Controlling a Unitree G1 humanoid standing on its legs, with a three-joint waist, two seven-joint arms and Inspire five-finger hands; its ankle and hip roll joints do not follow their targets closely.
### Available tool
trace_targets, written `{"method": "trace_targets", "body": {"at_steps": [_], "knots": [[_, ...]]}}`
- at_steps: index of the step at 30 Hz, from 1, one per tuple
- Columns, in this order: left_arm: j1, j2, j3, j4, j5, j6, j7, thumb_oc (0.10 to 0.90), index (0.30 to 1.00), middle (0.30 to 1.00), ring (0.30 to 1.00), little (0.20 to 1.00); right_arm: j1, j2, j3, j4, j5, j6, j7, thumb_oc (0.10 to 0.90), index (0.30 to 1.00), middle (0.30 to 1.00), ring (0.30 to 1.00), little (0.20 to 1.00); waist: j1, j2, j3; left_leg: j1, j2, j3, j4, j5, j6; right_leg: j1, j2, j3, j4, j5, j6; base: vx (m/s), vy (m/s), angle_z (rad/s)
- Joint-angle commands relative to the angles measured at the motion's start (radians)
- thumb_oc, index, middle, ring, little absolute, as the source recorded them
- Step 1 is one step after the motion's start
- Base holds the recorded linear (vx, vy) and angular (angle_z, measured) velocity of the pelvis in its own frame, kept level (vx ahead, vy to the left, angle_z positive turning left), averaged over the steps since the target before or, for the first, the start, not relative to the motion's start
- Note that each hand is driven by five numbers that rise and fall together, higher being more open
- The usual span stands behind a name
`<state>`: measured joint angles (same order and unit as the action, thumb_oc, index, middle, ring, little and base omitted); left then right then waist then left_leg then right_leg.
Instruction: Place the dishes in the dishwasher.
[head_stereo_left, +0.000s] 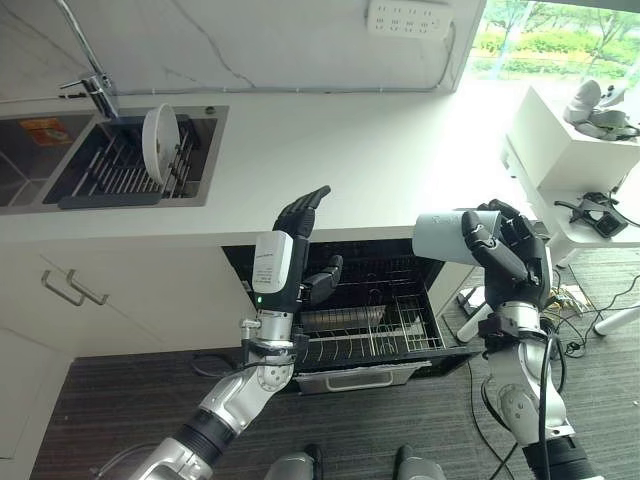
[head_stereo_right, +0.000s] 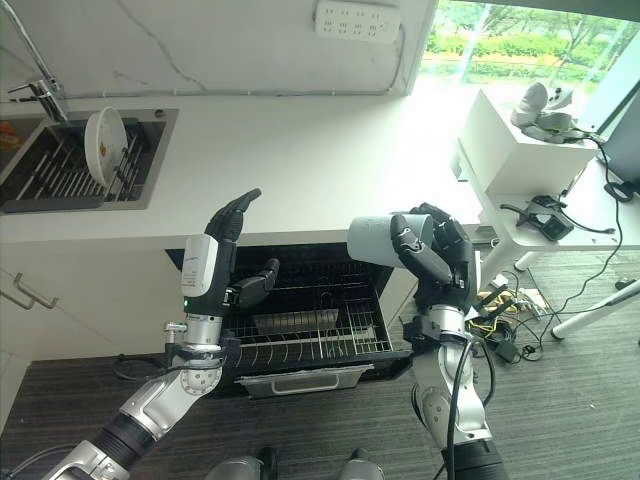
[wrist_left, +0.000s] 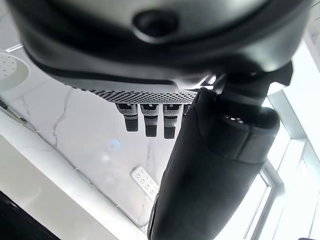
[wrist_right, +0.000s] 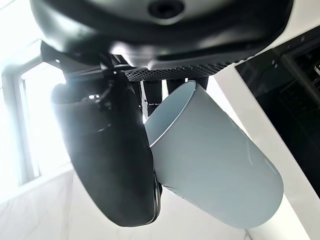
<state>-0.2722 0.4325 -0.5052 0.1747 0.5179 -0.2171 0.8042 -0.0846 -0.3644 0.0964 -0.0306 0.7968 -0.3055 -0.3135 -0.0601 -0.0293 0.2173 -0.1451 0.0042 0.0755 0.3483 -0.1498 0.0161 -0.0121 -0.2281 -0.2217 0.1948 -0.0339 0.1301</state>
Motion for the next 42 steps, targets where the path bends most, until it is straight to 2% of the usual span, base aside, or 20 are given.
{"method": "trace_targets", "body": {"at_steps": [1,6,9,11,12,14,16,17,19,20,23,25,26,27,28,29,32,37,42], "knots": [[-0.043,0.016,0.015,-0.116,0.014,-0.037,0.054,0.8,0.9,0.9,0.9,0.9,-0.096,-0.037,-0.047,-0.053,0.013,-0.147,0.051,0.4,0.3,0.3,0.3,0.3,0.011,0.006,-0.071,0.102,0.098,0.083,-0.048,-0.115,-0.034,-0.043,0.021,0.059,0.105,-0.154,0.036,0.0,-0.002,-0.03],[-0.04,0.021,0.022,-0.122,0.009,-0.033,0.046,0.8,0.9,0.9,0.9,0.9,-0.086,-0.033,-0.048,-0.038,0.035,-0.154,0.07,0.4,0.3,0.3,0.3,0.3,0.008,0.008,-0.071,0.103,0.098,0.085,-0.048,-0.114,-0.035,-0.043,0.022,0.061,0.105,-0.154,0.036,0.01,-0.003,-0.05],[-0.031,0.022,0.026,-0.126,-0.013,-0.035,0.011,0.8,0.9,0.9,0.9,0.9,-0.079,-0.029,-0.039,-0.04,0.028,-0.132,0.087,0.4,0.3,0.3,0.3,0.3,0.007,0.01,-0.072,0.103,0.098,0.086,-0.048,-0.113,-0.035,-0.043,0.022,0.061,0.105,-0.155,0.035,0.01,0.0,-0.01],[-0.024,0.027,0.028,-0.128,-0.053,-0.069,-0.065,0.8,0.9,0.9,0.9,0.9,-0.074,-0.029,-0.039,-0.04,0.026,-0.103,0.095,0.4,0.3,0.3,0.3,0.3,0.006,0.012,-0.072,0.102,0.099,0.087,-0.048,-0.113,-0.036,-0.043,0.022,0.06,0.105,-0.156,0.035,0.0,0.0,0.0],[-0.014,0.034,0.023,-0.128,-0.061,-0.117,-0.127,0.8,0.9,0.9,0.9,0.9,-0.066,-0.028,-0.037,-0.034,0.032,-0.077,0.106,0.4,0.3,0.3,0.3,0.3,0.004,0.014,-0.073,0.1,0.099,0.089,-0.048,-0.112,-0.037,-0.045,0.023,0.06,0.105,-0.156,0.035,0.0,0.0,0.0],[0.002,0.046,0.026,-0.133,-0.084,-0.132,-0.166,0.8,0.9,0.9,0.9,0.9,-0.059,-0.026,-0.038,-0.017,0.036,-0.052,0.118,0.4,0.3,0.3,0.3,0.3,0.005,0.016,-0.072,0.098,0.101,0.09,-0.048,-0.109,-0.039,-0.047,0.02,0.056,0.105,-0.155,0.035,0.01,0.005,-0.02],[0.015,0.057,0.029,-0.126,-0.134,-0.158,-0.192,0.8,0.9,0.9,0.9,0.9,-0.054,-0.025,-0.033,-0.003,0.039,-0.042,0.12,0.4,0.3,0.3,0.3,0.3,0.005,0.018,-0.072,0.097,0.102,0.092,-0.048,-0.108,-0.04,-0.047,0.02,0.054,0.105,-0.155,0.034,0.0,0.0,0.0],[0.041,0.066,0.041,-0.128,-0.174,-0.22,-0.236,0.8,0.9,0.9,0.9,0.9,-0.045,-0.018,-0.035,0.028,0.041,-0.036,0.136,0.4,0.3,0.3,0.3,0.3,0.011,0.022,-0.071,0.095,0.103,0.091,-0.048,-0.105,-0.041,-0.046,0.018,0.048,0.105,-0.156,0.034,0.0,0.0,0.0],[0.057,0.07,0.052,-0.137,-0.212,-0.241,-0.275,0.8,0.9,0.9,0.9,0.9,-0.04,-0.011,-0.036,0.046,0.035,-0.033,0.143,0.4,0.3,0.3,0.3,0.3,0.016,0.024,-0.071,0.092,0.104,0.089,-0.048,-0.104,-0.042,-0.045,0.016,0.042,0.105,-0.157,0.033,0.0,0.0,0.0],[0.074,0.074,0.061,-0.143,-0.256,-0.274,-0.324,0.8,0.9,0.9,0.9,0.9,-0.038,-0.006,-0.035,0.055,0.029,-0.033,0.142,0.4,0.3,0.3,0.3,0.3,0.02,0.025,-0.07,0.09,0.105,0.089,-0.048,-0.103,-0.043,-0.045,0.014,0.037,0.105,-0.157,0.032,0.0,0.0,0.0],[0.112,0.084,0.073,-0.169,-0.265,-0.324,-0.395,0.8,0.9,0.9,0.9,0.9,-0.034,-0.001,-0.04,0.071,0.027,-0.036,0.15,0.4,0.3,0.3,0.3,0.3,0.029,0.028,-0.067,0.084,0.106,0.086,-0.048,-0.099,-0.045,-0.046,0.01,0.026,0.105,-0.157,0.032,0.0,-0.017,0.1],[0.163,0.098,0.083,-0.198,-0.343,-0.342,-0.527,0.8,0.9,0.9,0.9,0.9,-0.031,-0.002,-0.044,0.087,0.031,-0.043,0.158,0.4,0.3,0.3,0.3,0.3,0.041,0.033,-0.064,0.077,0.106,0.079,-0.048,-0.096,-0.048,-0.046,0.006,0.01,0.105,-0.159,0.031,0.0,-0.011,0.21],[0.191,0.097,0.076,-0.181,-0.421,-0.247,-0.645,0.8,0.9,0.9,0.9,0.9,-0.032,-0.002,-0.041,0.105,0.029,-0.042,0.177,0.4,0.3,0.3,0.3,0.3,0.046,0.037,-0.063,0.073,0.109,0.077,-0.048,-0.093,-0.052,-0.043,0.005,0.0,0.105,-0.161,0.031,0.03,-0.009,0.22],[0.206,0.097,0.06,-0.125,-0.453,-0.187,-0.691,0.8,0.9,0.9,0.9,0.9,-0.034,-0.007,-0.04,0.114,0.027,-0.031,0.192,0.4,0.3,0.3,0.3,0.3,0.047,0.039,-0.064,0.072,0.11,0.075,-0.048,-0.091,-0.054,-0.042,0.006,-0.004,0.105,-0.164,0.029,0.07,-0.01,0.3],[0.232,0.103,0.044,-0.058,-0.432,-0.172,-0.727,0.8,0.9,0.9,0.9,0.9,-0.039,-0.023,-0.039,0.128,0.01,-0.01,0.206,0.4,0.3,0.3,0.3,0.3,0.053,0.041,-0.064,0.071,0.11,0.071,-0.048,-0.088,-0.056,-0.039,0.008,-0.009,0.105,-0.166,0.027,0.1,-0.004,0.28],[0.246,0.118,0.029,-0.031,-0.397,-0.179,-0.72,0.8,0.9,0.9,0.9,0.9,-0.051,-0.033,-0.028,0.158,-0.007,0.009,0.199,0.4,0.3,0.3,0.3,0.3,0.06,0.044,-0.062,0.07,0.111,0.068,-0.048,-0.083,-0.058,-0.036,0.009,-0.015,0.105,-0.168,0.024,0.13,0.002,0.24],[0.248,0.145,0.011,-0.004,-0.335,-0.174,-0.731,0.8,0.9,0.9,0.9,0.9,-0.08,-0.044,-0.005,0.246,-0.061,0.003,0.189,0.4,0.3,0.3,0.3,0.3,0.078,0.052,-0.058,0.067,0.114,0.057,-0.048,-0.074,-0.061,-0.024,0.011,-0.029,0.105,-0.171,0.017,0.1,-0.006,0.3],[0.217,0.192,-0.003,-0.012,-0.302,-0.16,-0.743,0.8,0.9,0.9,0.9,0.9,-0.145,-0.099,0.009,0.338,-0.152,0.041,0.195,0.4,0.3,0.3,0.3,0.3,0.107,0.069,-0.036,0.05,0.115,0.022,-0.048,-0.058,-0.065,-0.008,0.02,-0.056,0.105,-0.175,0.002,0.07,-0.005,0.19],[0.182,0.23,0.001,-0.041,-0.289,-0.179,-0.752,0.8,0.9,0.9,0.9,0.9,-0.209,-0.167,0.003,0.428,-0.207,0.076,0.199,0.4,0.3,0.3,0.3,0.3,0.13,0.091,0.001,0.011,0.106,-0.018,-0.048,-0.036,-0.072,-0.018,0.027,-0.075,0.105,-0.171,-0.011,0.0,0.007,0.28]]}}
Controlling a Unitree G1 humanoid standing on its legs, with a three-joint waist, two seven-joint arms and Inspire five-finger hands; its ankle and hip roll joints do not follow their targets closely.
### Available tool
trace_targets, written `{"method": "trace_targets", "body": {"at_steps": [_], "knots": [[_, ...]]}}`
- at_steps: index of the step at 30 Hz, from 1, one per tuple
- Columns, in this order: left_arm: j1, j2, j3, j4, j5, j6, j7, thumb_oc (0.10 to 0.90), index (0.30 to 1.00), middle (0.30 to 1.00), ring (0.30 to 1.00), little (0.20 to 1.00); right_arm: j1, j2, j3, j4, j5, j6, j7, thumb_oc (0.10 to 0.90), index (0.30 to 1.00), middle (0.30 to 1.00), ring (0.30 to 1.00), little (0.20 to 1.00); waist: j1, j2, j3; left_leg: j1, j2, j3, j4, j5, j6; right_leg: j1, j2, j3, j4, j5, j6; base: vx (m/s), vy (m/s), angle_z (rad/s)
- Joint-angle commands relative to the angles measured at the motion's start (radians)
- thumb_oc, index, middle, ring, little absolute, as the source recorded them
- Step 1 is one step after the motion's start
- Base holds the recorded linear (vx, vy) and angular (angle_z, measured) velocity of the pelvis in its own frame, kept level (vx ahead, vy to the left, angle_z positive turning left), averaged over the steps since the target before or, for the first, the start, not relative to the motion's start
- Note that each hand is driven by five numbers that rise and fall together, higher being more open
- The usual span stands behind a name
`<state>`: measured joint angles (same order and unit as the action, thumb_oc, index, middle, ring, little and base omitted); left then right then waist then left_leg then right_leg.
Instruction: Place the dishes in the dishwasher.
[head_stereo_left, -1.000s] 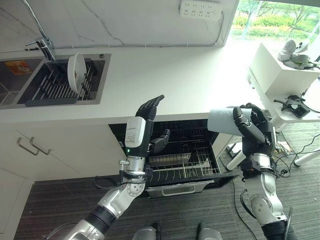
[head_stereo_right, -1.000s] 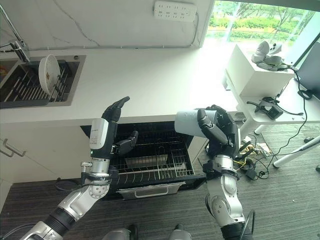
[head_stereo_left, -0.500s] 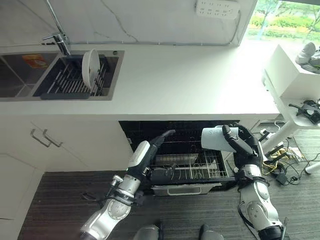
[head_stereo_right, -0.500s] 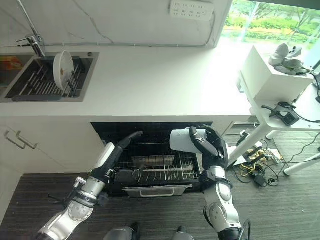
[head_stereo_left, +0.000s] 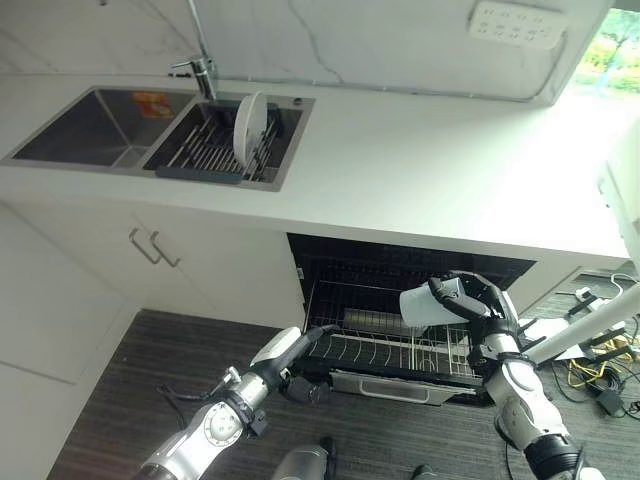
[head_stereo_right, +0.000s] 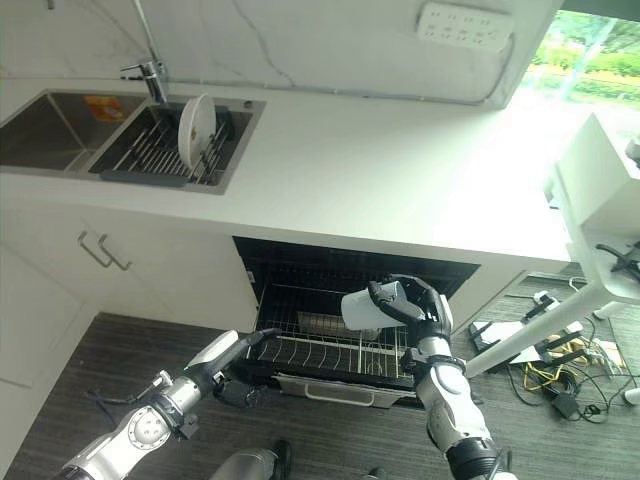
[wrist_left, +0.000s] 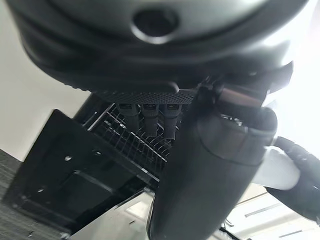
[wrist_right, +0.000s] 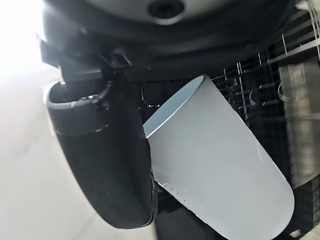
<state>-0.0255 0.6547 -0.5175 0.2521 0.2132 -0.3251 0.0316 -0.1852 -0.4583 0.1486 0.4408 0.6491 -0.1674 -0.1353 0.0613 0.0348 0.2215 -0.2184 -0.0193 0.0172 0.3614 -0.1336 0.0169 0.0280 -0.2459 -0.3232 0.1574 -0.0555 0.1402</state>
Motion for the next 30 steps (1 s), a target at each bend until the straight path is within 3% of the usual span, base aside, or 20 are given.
{"method": "trace_targets", "body": {"at_steps": [1,12,24,30], "knots": [[-0.068,0.011,0.018,-0.128,0.017,-0.071,0.012,0.8,0.9,0.9,0.9,0.9,-0.118,-0.082,-0.052,-0.02,-0.072,-0.057,0.016,0.4,0.3,0.3,0.3,0.3,0.013,0.03,0.003,0.077,0.126,0.036,-0.061,-0.05,-0.074,-0.061,0.043,0.024,0.143,-0.149,-0.021,-0.02,-0.003,0.2],[-0.044,0.062,0.053,-0.177,0.036,-0.106,0.015,0.8,0.9,0.9,0.9,0.9,-0.191,-0.138,-0.052,0.239,-0.224,-0.084,0.048,0.4,0.3,0.3,0.3,0.3,0.045,0.058,0.036,0.042,0.109,0.012,-0.061,-0.036,-0.078,-0.062,0.044,0.005,0.143,-0.152,-0.028,0.0,-0.013,0.09],[-0.049,0.104,0.053,-0.189,0.061,-0.151,0.033,0.8,0.9,0.9,0.9,0.9,-0.279,-0.18,0.03,0.436,-0.435,-0.085,0.063,0.4,0.3,0.3,0.3,0.3,0.066,0.095,0.085,0.017,0.094,-0.002,-0.061,-0.022,-0.069,-0.072,0.048,0.01,0.143,-0.144,-0.03,0.0,-0.006,0.02],[-0.091,0.137,0.027,-0.196,0.058,-0.15,0.05,0.8,0.9,0.9,0.9,0.9,-0.32,-0.209,0.072,0.533,-0.552,-0.107,0.09,0.4,0.3,0.3,0.3,0.3,0.079,0.094,0.119,-0.004,0.085,-0.012,-0.061,-0.017,-0.06,-0.088,0.053,0.014,0.143,-0.137,-0.024,-0.01,-0.042,0.08]]}}
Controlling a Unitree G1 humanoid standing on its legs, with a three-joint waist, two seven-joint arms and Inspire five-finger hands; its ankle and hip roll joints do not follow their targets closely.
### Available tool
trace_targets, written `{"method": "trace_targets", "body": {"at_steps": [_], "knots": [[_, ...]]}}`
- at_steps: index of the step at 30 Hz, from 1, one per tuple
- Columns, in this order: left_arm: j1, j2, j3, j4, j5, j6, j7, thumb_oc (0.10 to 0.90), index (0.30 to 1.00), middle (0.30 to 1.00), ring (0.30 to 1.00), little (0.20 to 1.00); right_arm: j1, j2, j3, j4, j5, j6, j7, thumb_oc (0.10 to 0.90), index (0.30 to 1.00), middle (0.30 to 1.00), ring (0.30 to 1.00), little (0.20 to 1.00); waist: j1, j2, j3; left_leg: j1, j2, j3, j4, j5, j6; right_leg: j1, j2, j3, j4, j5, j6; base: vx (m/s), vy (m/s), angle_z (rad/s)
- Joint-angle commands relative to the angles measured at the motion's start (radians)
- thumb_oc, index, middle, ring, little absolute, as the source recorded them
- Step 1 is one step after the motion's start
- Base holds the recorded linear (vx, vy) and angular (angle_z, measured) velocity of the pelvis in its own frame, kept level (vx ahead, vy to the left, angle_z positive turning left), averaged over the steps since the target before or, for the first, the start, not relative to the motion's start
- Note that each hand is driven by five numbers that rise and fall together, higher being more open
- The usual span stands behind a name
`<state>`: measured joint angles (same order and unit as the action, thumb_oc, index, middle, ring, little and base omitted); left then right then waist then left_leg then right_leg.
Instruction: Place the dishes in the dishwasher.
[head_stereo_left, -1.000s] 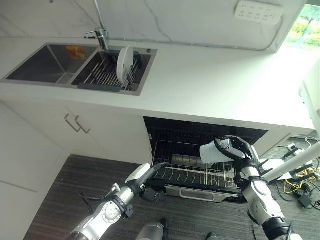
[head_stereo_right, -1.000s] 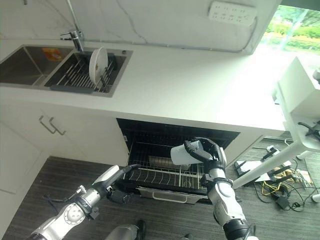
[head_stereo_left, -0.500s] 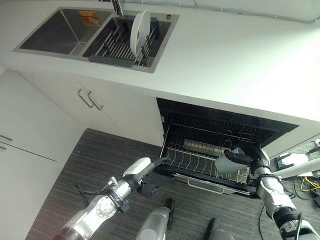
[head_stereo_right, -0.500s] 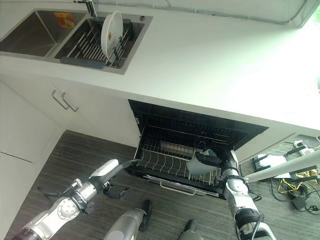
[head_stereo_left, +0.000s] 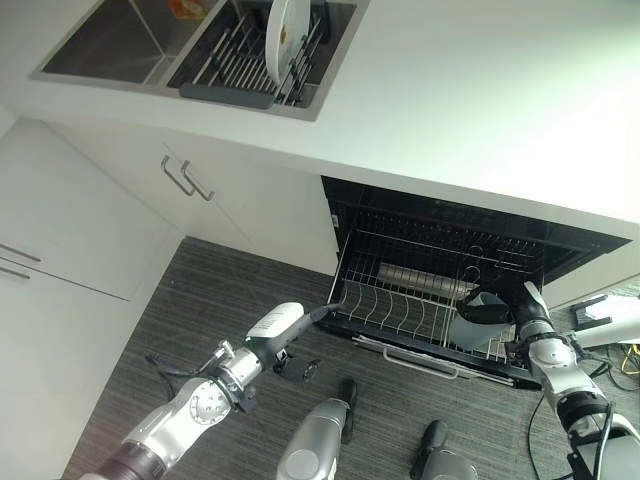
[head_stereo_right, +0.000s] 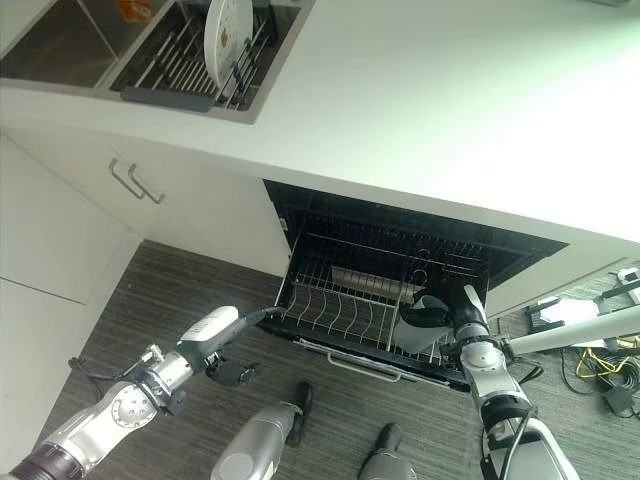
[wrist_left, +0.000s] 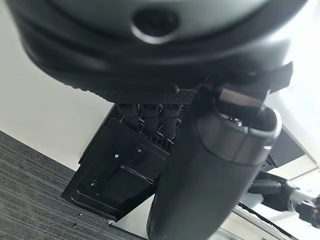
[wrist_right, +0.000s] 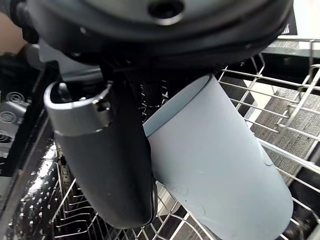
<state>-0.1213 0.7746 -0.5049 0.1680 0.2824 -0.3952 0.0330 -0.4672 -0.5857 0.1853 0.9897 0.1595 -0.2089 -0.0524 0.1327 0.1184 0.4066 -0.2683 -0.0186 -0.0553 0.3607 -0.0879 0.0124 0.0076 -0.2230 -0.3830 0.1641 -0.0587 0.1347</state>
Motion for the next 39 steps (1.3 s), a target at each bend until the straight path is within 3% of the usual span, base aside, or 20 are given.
{"method": "trace_targets", "body": {"at_steps": [1,5,6,7,12,15,19,22,24,25,26,28,30,31,35,36,37,38,39], "knots": [[0.004,0.018,0.015,-0.111,-0.011,-0.081,0.049,0.8,0.9,0.9,0.9,0.9,-0.039,-0.081,0.036,-0.015,-0.065,-0.065,0.009,0.4,0.3,0.3,0.3,0.3,0.007,0.01,-0.066,0.045,0.084,0.06,-0.061,-0.063,-0.055,-0.068,0.03,0.074,0.136,-0.134,-0.019,-0.04,-0.073,0.11],[-0.018,0.043,0.008,-0.107,-0.008,-0.097,0.06,0.8,0.9,0.9,0.9,0.9,-0.057,-0.086,0.094,0.023,-0.127,-0.074,0.07,0.4,0.3,0.3,0.3,0.3,0.018,0.005,-0.047,0.029,0.08,0.052,-0.061,-0.058,-0.049,-0.08,0.035,0.076,0.136,-0.129,-0.017,-0.03,-0.053,0.04],[-0.025,0.047,0.004,-0.105,-0.007,-0.097,0.066,0.8,0.9,0.9,0.9,0.9,-0.062,-0.085,0.106,0.031,-0.127,-0.074,0.086,0.521,0.481,0.481,0.481,0.481,0.02,0.003,-0.042,0.026,0.079,0.051,-0.061,-0.056,-0.048,-0.082,0.036,0.076,0.136,-0.128,-0.016,-0.03,-0.047,0.02],[-0.03,0.05,0.0,-0.101,-0.004,-0.101,0.07,0.8,0.9,0.9,0.9,0.9,-0.067,-0.082,0.117,0.039,-0.13,-0.07,0.092,0.8,0.9,0.9,0.9,0.9,0.023,0.003,-0.04,0.024,0.078,0.049,-0.061,-0.056,-0.047,-0.083,0.036,0.077,0.136,-0.127,-0.016,-0.03,-0.042,0.03],[-0.047,0.053,-0.008,-0.093,-0.005,-0.095,0.077,0.8,0.9,0.9,0.9,0.9,-0.072,-0.07,0.14,0.043,-0.127,-0.057,0.104,0.8,0.9,0.9,0.9,0.9,0.026,-0.001,-0.033,0.017,0.078,0.049,-0.061,-0.054,-0.046,-0.087,0.038,0.075,0.136,-0.126,-0.014,-0.01,-0.018,0.02],[-0.077,0.048,-0.03,-0.077,0.0,-0.09,0.085,0.8,0.9,0.9,0.9,0.9,-0.105,-0.053,0.155,0.046,-0.152,-0.122,-0.052,0.8,0.9,0.9,0.9,0.9,0.028,0.004,-0.018,0.003,0.077,0.048,-0.061,-0.049,-0.043,-0.099,0.037,0.076,0.136,-0.121,-0.014,-0.06,-0.028,0.03],[-0.084,0.017,-0.035,-0.066,0.015,-0.079,0.117,0.8,0.9,0.9,0.9,0.9,-0.11,-0.034,0.138,-0.025,-0.201,-0.105,-0.232,0.8,0.9,0.9,0.9,0.9,0.006,0.023,-0.001,-0.015,0.072,0.065,-0.061,-0.047,-0.044,-0.122,0.032,0.094,0.136,-0.12,-0.014,-0.07,0.08,-0.1],[-0.088,-0.003,-0.036,-0.057,0.018,-0.066,0.129,0.8,0.9,0.9,0.9,0.9,-0.079,-0.025,0.117,-0.057,-0.203,-0.119,-0.295,0.8,0.9,0.9,0.9,0.9,-0.014,0.034,0.005,-0.017,0.069,0.079,-0.061,-0.052,-0.044,-0.133,0.021,0.106,0.136,-0.12,-0.014,-0.03,0.107,-0.2],[-0.088,-0.007,-0.034,-0.058,0.015,-0.064,0.128,0.8,0.9,0.9,0.9,0.9,-0.068,-0.021,0.104,-0.064,-0.143,-0.137,-0.288,0.8,0.9,0.9,0.9,0.9,-0.019,0.038,0.006,-0.018,0.068,0.082,-0.061,-0.053,-0.044,-0.136,0.021,0.11,0.136,-0.121,-0.014,-0.02,0.064,-0.11],[-0.084,-0.014,-0.026,-0.06,0.013,-0.07,0.126,0.8,0.9,0.9,0.9,0.9,-0.057,-0.006,0.071,-0.073,-0.051,-0.144,-0.233,0.8,0.9,0.9,0.9,0.9,-0.028,0.045,0.012,-0.017,0.068,0.087,-0.061,-0.056,-0.044,-0.138,0.019,0.116,0.136,-0.124,-0.016,-0.02,0.089,-0.04],[-0.077,-0.02,-0.021,-0.061,0.014,-0.072,0.126,0.8,0.9,0.9,0.9,0.9,-0.051,0.0,0.061,-0.079,-0.064,-0.175,-0.231,0.8,0.9,0.9,0.9,0.9,-0.031,0.048,0.008,-0.017,0.07,0.09,-0.061,-0.058,-0.045,-0.14,0.019,0.118,0.136,-0.125,-0.017,-0.02,0.098,-0.03],[-0.073,-0.019,-0.018,-0.06,0.012,-0.074,0.13,0.8,0.9,0.9,0.9,0.9,-0.047,0.001,0.06,-0.09,-0.084,-0.178,-0.215,0.8,0.9,0.9,0.9,0.9,-0.032,0.047,0.007,-0.016,0.069,0.09,-0.061,-0.059,-0.046,-0.141,0.019,0.119,0.136,-0.126,-0.016,0.0,0.024,-0.01],[-0.065,-0.013,0.007,-0.052,0.011,-0.086,0.125,0.8,0.9,0.9,0.9,0.9,-0.025,-0.005,0.078,-0.115,-0.129,-0.035,0.005,0.8,0.9,0.9,0.9,0.9,-0.034,0.036,0.005,-0.016,0.07,0.092,-0.061,-0.062,-0.047,-0.144,0.016,0.119,0.136,-0.125,-0.014,0.0,0.0,0.0],[-0.063,-0.009,0.02,-0.043,0.016,-0.099,0.119,0.8,0.9,0.9,0.9,0.9,-0.004,-0.009,0.102,-0.122,-0.21,-0.075,-0.022,0.8,0.9,0.9,0.9,0.9,-0.032,0.03,0.008,-0.016,0.076,0.095,-0.061,-0.06,-0.047,-0.144,0.014,0.116,0.136,-0.121,-0.014,0.0,0.0,0.0],[-0.061,-0.008,0.021,-0.043,0.017,-0.1,0.118,0.8,0.9,0.9,0.9,0.9,-0.001,-0.01,0.107,-0.122,-0.217,-0.08,-0.032,0.8,0.9,0.9,0.9,0.9,-0.032,0.029,0.008,-0.016,0.076,0.095,-0.061,-0.06,-0.046,-0.143,0.014,0.116,0.136,-0.12,-0.014,0.0,-0.014,-0.01],[-0.053,0.003,0.028,-0.047,0.026,-0.104,0.116,0.8,0.9,0.9,0.9,0.9,0.015,-0.037,0.142,-0.14,-0.234,-0.091,-0.058,0.8,0.9,0.9,0.9,0.9,-0.028,0.018,0.014,-0.011,0.08,0.092,-0.061,-0.061,-0.043,-0.138,0.013,0.11,0.136,-0.119,-0.011,-0.05,-0.143,-0.02],[-0.057,0.015,0.033,-0.031,0.036,-0.117,0.118,0.8,0.9,0.9,0.9,0.9,0.027,-0.077,0.157,-0.193,-0.231,-0.18,-0.176,0.8,0.9,0.9,0.9,0.9,-0.029,0.005,0.021,-0.015,0.089,0.091,-0.061,-0.057,-0.041,-0.141,0.016,0.104,0.136,-0.11,-0.01,-0.08,-0.158,0.01],[-0.049,0.014,0.046,-0.036,0.036,-0.114,0.118,0.8,0.9,0.9,0.9,0.9,0.039,-0.091,0.112,-0.246,-0.15,-0.198,-0.192,0.8,0.9,0.9,0.9,0.9,-0.038,-0.001,0.028,-0.013,0.088,0.094,-0.061,-0.065,-0.04,-0.142,0.018,0.116,0.136,-0.117,-0.006,-0.12,-0.085,0.05],[-0.052,0.0,0.043,-0.031,0.05,-0.11,0.123,0.8,0.9,0.9,0.9,0.9,0.038,-0.094,0.098,-0.272,-0.217,-0.243,-0.3,0.8,0.9,0.9,0.9,0.9,-0.043,0.002,0.027,-0.022,0.09,0.095,-0.061,-0.062,-0.039,-0.152,0.021,0.115,0.136,-0.113,-0.007,-0.05,0.012,0.13]]}}
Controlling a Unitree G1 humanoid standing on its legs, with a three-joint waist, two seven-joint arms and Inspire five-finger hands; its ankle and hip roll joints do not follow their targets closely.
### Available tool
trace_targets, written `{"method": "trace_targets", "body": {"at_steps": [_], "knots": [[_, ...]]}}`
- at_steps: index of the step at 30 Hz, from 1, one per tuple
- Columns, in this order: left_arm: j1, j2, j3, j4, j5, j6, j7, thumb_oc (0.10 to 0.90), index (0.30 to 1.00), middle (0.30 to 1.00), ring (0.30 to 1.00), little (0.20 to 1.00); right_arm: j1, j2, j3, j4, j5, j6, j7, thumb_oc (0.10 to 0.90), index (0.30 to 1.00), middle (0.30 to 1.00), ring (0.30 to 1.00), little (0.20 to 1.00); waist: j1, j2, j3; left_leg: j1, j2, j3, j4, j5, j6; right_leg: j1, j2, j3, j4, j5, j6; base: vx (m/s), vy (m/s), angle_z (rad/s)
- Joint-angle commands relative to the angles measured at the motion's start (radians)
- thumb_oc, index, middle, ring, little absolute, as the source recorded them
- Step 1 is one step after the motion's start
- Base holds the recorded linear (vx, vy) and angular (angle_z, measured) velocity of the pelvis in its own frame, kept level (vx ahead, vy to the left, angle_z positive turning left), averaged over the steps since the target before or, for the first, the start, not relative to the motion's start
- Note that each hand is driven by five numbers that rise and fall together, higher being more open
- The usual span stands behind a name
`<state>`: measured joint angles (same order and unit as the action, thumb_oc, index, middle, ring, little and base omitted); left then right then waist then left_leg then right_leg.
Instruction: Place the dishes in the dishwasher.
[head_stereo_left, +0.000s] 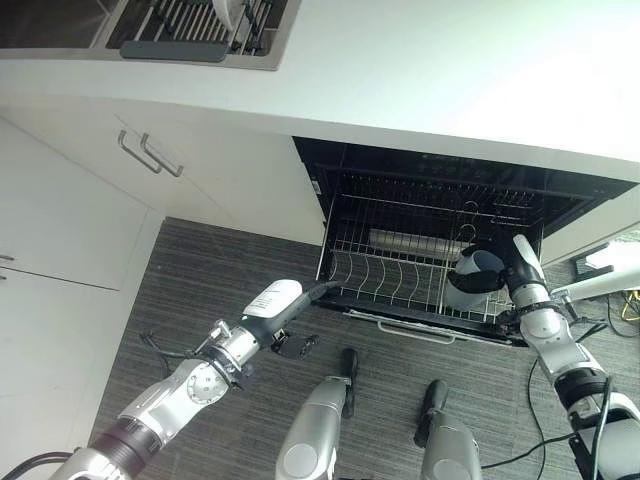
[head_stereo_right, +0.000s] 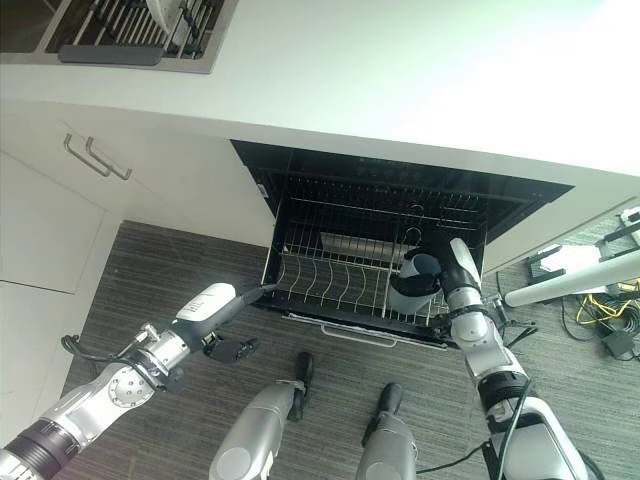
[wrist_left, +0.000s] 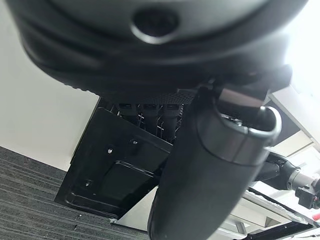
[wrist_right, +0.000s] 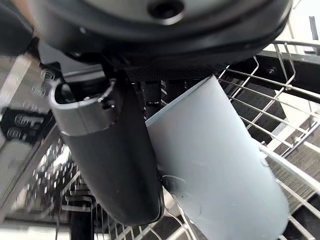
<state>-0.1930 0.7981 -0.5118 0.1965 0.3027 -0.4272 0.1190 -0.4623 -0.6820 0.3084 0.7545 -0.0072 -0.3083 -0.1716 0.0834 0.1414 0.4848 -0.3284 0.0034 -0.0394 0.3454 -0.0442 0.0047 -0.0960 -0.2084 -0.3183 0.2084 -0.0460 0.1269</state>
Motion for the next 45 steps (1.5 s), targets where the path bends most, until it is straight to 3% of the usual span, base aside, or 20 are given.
{"method": "trace_targets", "body": {"at_steps": [1,6,9,16,19,25,27,28,29,31,33,35,37,39,40,41,42,43,44,45], "knots": [[0.029,-0.023,0.053,-0.062,0.023,-0.074,0.042,0.8,0.9,0.9,0.9,0.9,0.051,0.004,-0.053,-0.055,0.057,-0.062,-0.05,0.8,0.9,0.9,0.9,0.9,-0.001,-0.025,-0.051,0.046,0.063,0.079,-0.045,-0.116,-0.032,-0.044,0.006,0.053,0.092,-0.133,0.007,-0.03,0.031,0.1],[0.038,-0.037,0.047,-0.041,0.043,-0.087,0.056,0.8,0.9,0.9,0.9,0.9,0.086,0.024,-0.052,-0.048,0.161,-0.083,0.033,0.8,0.9,0.9,0.9,0.9,-0.005,-0.026,-0.054,0.054,0.066,0.08,-0.045,-0.119,-0.032,-0.038,0.004,0.054,0.092,-0.134,0.005,0.0,0.003,0.01],[0.018,-0.019,0.056,-0.028,0.028,-0.101,0.043,0.8,0.9,0.9,0.9,0.9,0.078,0.027,0.003,-0.037,-0.059,0.139,0.325,0.8,0.9,0.9,0.9,0.9,0.003,-0.036,-0.057,0.045,0.069,0.083,-0.045,-0.113,-0.033,-0.043,0.001,0.049,0.092,-0.129,0.005,-0.03,-0.056,-0.06],[-0.057,0.018,0.064,-0.021,0.001,-0.096,-0.039,0.8,0.9,0.9,0.9,0.9,0.004,-0.006,0.122,-0.034,-0.125,0.337,0.286,0.8,0.9,0.9,0.9,0.9,0.028,-0.071,-0.045,0.038,0.078,0.08,-0.045,-0.106,-0.028,-0.046,0.006,0.027,0.092,-0.114,0.007,-0.03,-0.094,0.1],[-0.062,0.014,0.059,-0.04,0.001,-0.081,-0.046,0.8,0.9,0.9,0.9,0.9,-0.015,-0.006,0.132,-0.018,-0.196,0.279,0.125,0.8,0.9,0.9,0.9,0.9,0.033,-0.073,-0.039,0.041,0.072,0.082,-0.045,-0.11,-0.026,-0.042,0.007,0.033,0.092,-0.118,0.009,-0.01,-0.019,0.05],[-0.091,0.014,0.052,-0.02,-0.01,-0.092,-0.062,0.8,0.9,0.9,0.9,0.9,-0.032,0.017,0.153,0.009,-0.158,0.19,0.223,0.8,0.9,0.9,0.9,0.9,0.039,-0.065,-0.037,0.031,0.07,0.084,-0.045,-0.101,-0.031,-0.048,0.002,0.026,0.092,-0.114,0.008,-0.01,0.002,-0.02],[-0.115,0.028,0.049,-0.019,-0.028,-0.099,-0.079,0.8,0.9,0.9,0.9,0.9,-0.063,0.01,0.214,0.103,-0.33,0.21,0.45,0.8,0.9,0.9,0.9,0.9,0.053,-0.066,-0.031,0.026,0.064,0.075,-0.045,-0.102,-0.028,-0.047,-0.001,0.024,0.092,-0.118,0.01,-0.01,-0.016,-0.02],[-0.138,0.019,0.026,-0.005,-0.023,-0.1,-0.08,0.8,0.9,0.9,0.9,0.9,-0.062,0.017,0.235,0.151,-0.209,0.125,0.251,0.8,0.9,0.9,0.9,0.9,0.058,-0.062,-0.03,0.028,0.062,0.066,-0.045,-0.099,-0.026,-0.045,-0.001,0.017,0.092,-0.114,0.008,0.0,0.0,0.0],[-0.147,0.028,0.026,-0.001,-0.04,-0.1,-0.076,0.8,0.9,0.9,0.9,0.9,-0.144,0.034,0.234,0.183,-0.26,0.3,0.568,0.8,0.9,0.9,0.9,0.9,0.066,-0.066,-0.032,0.022,0.058,0.069,-0.045,-0.105,-0.022,-0.05,0.0,0.031,0.092,-0.124,0.006,-0.02,-0.024,0.03],[-0.196,0.014,-0.004,0.051,-0.031,-0.117,-0.075,0.8,0.9,0.9,0.9,0.9,-0.118,0.047,0.234,0.27,-0.134,0.138,0.338,0.8,0.9,0.9,0.9,0.9,0.068,-0.065,-0.024,0.02,0.056,0.06,-0.045,-0.099,-0.021,-0.051,0.002,0.018,0.092,-0.116,0.005,-0.01,-0.029,0.02],[-0.18,0.017,0.014,0.0,-0.035,-0.09,-0.101,0.8,0.9,0.9,0.9,0.9,-0.169,0.052,0.194,0.267,-0.102,0.299,0.615,0.8,0.9,0.9,0.9,0.9,0.078,-0.064,-0.023,0.025,0.048,0.048,-0.045,-0.107,-0.018,-0.045,0.004,0.025,0.092,-0.124,0.001,0.03,-0.031,0.03],[-0.226,0.003,-0.027,0.082,-0.028,-0.126,-0.069,0.8,0.9,0.9,0.9,0.9,-0.157,0.086,0.17,0.358,-0.041,0.077,0.226,0.8,0.9,0.9,0.9,0.9,0.079,-0.062,-0.014,0.028,0.047,0.051,-0.045,-0.105,-0.011,-0.045,0.009,0.023,0.092,-0.116,0.004,-0.01,-0.01,0.11],[-0.195,-0.003,0.012,-0.009,-0.03,-0.058,-0.109,0.8,0.9,0.9,0.9,0.9,-0.185,0.078,0.161,0.262,-0.056,0.298,0.495,0.8,0.9,0.9,0.9,0.9,0.074,-0.063,-0.017,0.022,0.045,0.049,-0.045,-0.106,-0.012,-0.048,0.009,0.027,0.092,-0.12,-0.003,0.0,-0.002,0.05],[-0.215,-0.006,-0.003,0.004,-0.024,-0.061,-0.1,0.8,0.9,0.9,0.9,0.9,-0.166,0.083,0.149,0.277,0.059,0.15,0.237,0.8,0.9,0.9,0.9,0.9,0.072,-0.061,-0.011,0.019,0.044,0.049,-0.045,-0.106,-0.006,-0.054,0.011,0.029,0.092,-0.117,-0.003,-0.01,0.017,0.02],[-0.189,0.009,0.013,-0.012,-0.035,-0.054,-0.096,0.8,0.9,0.9,0.9,0.9,-0.141,0.075,0.14,0.218,-0.028,0.291,0.462,0.8,0.9,0.9,0.9,0.9,0.062,-0.067,-0.009,0.023,0.045,0.056,-0.045,-0.108,-0.012,-0.051,0.009,0.032,0.092,-0.121,-0.001,-0.05,0.006,-0.02],[-0.216,-0.006,-0.006,0.017,-0.021,-0.064,-0.082,0.8,0.9,0.9,0.9,0.9,-0.127,0.08,0.145,0.225,0.118,0.174,0.224,0.8,0.9,0.9,0.9,0.9,0.062,-0.065,-0.001,0.023,0.045,0.055,-0.045,-0.109,-0.007,-0.052,0.007,0.028,0.092,-0.12,-0.005,-0.02,0.006,-0.04],[-0.189,0.0,0.007,-0.014,-0.025,-0.046,-0.079,0.8,0.9,0.9,0.9,0.9,-0.119,0.081,0.14,0.178,0.021,0.295,0.389,0.8,0.9,0.9,0.9,0.9,0.054,-0.064,-0.002,0.022,0.049,0.058,-0.045,-0.105,-0.012,-0.052,0.008,0.029,0.092,-0.118,-0.005,-0.03,0.045,-0.02],[-0.198,-0.014,-0.002,0.02,-0.009,-0.066,-0.064,0.8,0.9,0.9,0.9,0.9,-0.096,0.093,0.137,0.191,0.057,0.145,0.158,0.8,0.9,0.9,0.9,0.9,0.051,-0.06,-0.002,0.023,0.052,0.063,-0.045,-0.104,-0.011,-0.055,0.006,0.029,0.092,-0.118,-0.004,0.01,0.043,-0.03],[-0.17,-0.01,0.018,-0.025,-0.011,-0.037,-0.072,0.8,0.9,0.9,0.9,0.9,-0.1,0.085,0.135,0.139,0.026,0.29,0.323,0.8,0.9,0.9,0.9,0.9,0.046,-0.061,0.0,0.031,0.05,0.063,-0.045,-0.11,-0.013,-0.048,0.005,0.032,0.092,-0.122,-0.005,0.0,0.056,-0.04],[-0.173,-0.009,0.013,0.008,-0.015,-0.061,-0.057,0.8,0.9,0.9,0.9,0.9,-0.079,0.092,0.123,0.153,-0.039,0.218,0.281,0.8,0.9,0.9,0.9,0.9,0.041,-0.059,-0.005,0.024,0.054,0.069,-0.045,-0.104,-0.015,-0.055,0.006,0.033,0.092,-0.117,0.0,-0.02,0.036,-0.07]]}}
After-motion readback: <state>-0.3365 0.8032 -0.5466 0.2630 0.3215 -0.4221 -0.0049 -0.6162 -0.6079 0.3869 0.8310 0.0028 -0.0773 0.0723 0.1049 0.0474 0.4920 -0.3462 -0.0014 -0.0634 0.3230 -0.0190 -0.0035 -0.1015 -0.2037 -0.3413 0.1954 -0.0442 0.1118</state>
